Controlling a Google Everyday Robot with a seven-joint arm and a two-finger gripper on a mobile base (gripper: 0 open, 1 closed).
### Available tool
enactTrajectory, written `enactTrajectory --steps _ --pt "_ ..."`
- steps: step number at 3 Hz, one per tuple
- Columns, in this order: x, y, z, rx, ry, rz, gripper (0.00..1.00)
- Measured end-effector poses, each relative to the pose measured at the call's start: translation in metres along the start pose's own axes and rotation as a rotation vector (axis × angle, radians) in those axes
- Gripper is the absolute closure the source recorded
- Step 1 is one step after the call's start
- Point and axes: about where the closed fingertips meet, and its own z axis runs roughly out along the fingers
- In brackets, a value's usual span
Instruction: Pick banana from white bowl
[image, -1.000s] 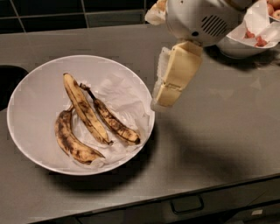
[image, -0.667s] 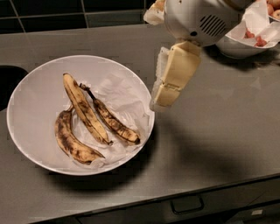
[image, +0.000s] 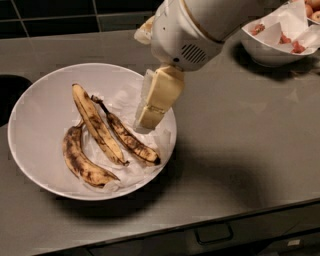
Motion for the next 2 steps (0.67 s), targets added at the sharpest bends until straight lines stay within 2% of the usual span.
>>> enactTrajectory --steps 1,2 --pt "-0.014 -0.012 0.035 -0.026 -0.083 0.031 0.00" --pt "-0.031 -0.013 0.049 -0.096 -0.108 0.010 0.00"
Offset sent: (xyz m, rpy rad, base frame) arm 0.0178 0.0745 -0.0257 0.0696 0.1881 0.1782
